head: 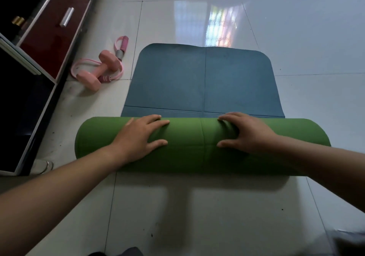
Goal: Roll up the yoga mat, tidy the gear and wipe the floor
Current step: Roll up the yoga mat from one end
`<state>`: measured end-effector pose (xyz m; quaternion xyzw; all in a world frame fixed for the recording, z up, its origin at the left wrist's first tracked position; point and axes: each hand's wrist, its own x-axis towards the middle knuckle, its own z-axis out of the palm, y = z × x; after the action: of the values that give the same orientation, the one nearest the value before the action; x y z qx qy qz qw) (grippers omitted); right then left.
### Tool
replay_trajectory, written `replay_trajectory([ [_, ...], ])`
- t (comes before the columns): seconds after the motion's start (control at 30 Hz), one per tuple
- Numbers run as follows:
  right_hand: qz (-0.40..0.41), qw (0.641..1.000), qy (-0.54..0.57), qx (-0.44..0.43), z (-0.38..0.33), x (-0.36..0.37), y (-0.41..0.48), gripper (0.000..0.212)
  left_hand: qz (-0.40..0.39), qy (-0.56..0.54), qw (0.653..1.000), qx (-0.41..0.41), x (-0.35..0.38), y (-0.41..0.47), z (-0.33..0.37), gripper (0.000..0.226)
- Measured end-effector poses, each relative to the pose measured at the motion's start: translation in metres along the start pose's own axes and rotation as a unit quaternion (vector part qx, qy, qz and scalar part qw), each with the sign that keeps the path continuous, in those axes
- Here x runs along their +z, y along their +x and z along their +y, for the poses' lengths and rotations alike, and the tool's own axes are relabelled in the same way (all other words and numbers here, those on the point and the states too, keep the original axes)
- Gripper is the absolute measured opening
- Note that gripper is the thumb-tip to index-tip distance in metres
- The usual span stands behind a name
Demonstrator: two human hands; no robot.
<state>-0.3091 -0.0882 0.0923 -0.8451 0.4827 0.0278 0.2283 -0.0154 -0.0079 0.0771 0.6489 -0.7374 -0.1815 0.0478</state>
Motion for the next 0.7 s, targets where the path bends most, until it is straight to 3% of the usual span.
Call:
replay_trajectory([
  [0.07, 0.068, 0.994, 0.06, 0.064, 0.008, 0.0, 0.005, 0.078, 0.039, 0.034, 0.998, -0.018, 0.004, 0.0, 0.005, 0.056],
  [0.13, 0.106, 0.987, 0.076, 0.096, 0.012, -0.002, 0.009, 0.072, 0.016, 0.066, 0.997, -0.038, 0.007, 0.003, 0.009, 0.063],
  [0.27, 0.101, 0.993, 0.054, 0.041, 0.005, -0.001, 0.015, 0.065, -0.05, 0.097, 0.993, -0.043, 0.008, 0.012, 0.012, 0.089],
  [0.4, 0.027, 0.998, -0.046, -0.033, -0.012, 0.013, 0.011, 0.091, -0.074, 0.079, 0.993, -0.048, 0.002, 0.028, 0.008, 0.087],
  [0.53, -0.008, 0.993, -0.115, -0.019, -0.01, 0.013, 0.021, 0.109, -0.028, 0.043, 0.998, -0.034, 0.0, 0.039, 0.006, 0.074],
  [0.6, 0.014, 0.994, -0.107, -0.004, -0.007, 0.01, 0.028, 0.105, 0.004, 0.033, 0.999, -0.006, 0.004, 0.038, 0.009, 0.066],
  [0.7, 0.071, 0.994, -0.063, 0.048, -0.005, 0.007, 0.036, 0.091, -0.026, 0.075, 0.997, 0.014, 0.006, 0.042, 0.01, 0.079],
])
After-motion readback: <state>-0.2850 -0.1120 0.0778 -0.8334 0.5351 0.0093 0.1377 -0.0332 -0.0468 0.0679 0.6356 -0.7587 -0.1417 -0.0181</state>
